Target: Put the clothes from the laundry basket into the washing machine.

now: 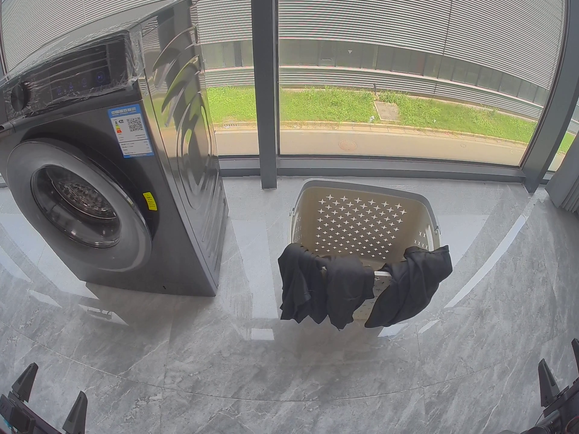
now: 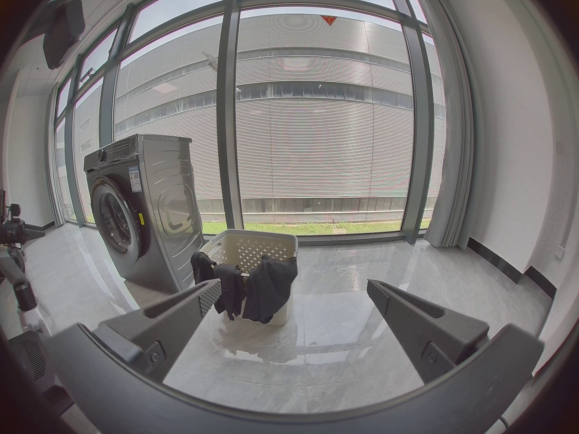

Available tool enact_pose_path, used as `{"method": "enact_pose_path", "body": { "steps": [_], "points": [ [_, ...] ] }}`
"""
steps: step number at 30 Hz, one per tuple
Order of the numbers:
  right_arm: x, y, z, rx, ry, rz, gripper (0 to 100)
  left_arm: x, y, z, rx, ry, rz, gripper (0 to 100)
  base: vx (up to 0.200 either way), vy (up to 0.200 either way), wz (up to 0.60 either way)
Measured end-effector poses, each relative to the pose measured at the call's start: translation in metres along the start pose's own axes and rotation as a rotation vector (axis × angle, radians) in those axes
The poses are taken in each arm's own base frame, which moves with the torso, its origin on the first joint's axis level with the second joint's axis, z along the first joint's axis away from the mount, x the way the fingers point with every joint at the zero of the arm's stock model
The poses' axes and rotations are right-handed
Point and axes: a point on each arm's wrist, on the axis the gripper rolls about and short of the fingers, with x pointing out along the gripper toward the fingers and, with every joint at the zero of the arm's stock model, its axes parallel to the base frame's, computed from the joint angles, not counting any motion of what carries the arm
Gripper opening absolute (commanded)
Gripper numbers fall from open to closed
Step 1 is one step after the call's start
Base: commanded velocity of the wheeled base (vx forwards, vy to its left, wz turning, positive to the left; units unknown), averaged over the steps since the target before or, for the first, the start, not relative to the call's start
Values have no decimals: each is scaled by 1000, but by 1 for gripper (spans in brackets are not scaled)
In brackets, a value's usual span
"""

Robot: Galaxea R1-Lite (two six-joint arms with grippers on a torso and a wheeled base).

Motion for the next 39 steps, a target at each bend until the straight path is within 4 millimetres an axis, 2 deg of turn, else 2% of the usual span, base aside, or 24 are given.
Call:
{"method": "enact_pose_path", "body": {
  "steps": [12,21,33,39],
  "points": [
    [0,0,0,0,0,0,100,0,0,0,1,0,0,100,0,0,0],
    [0,0,0,0,0,0,100,0,0,0,0,0,1,100,0,-200,0],
    [0,0,0,0,0,1,100,0,0,0,1,0,0,100,0,0,0],
    [0,0,0,0,0,0,100,0,0,0,0,0,0,100,200,0,0]
  ]
}}
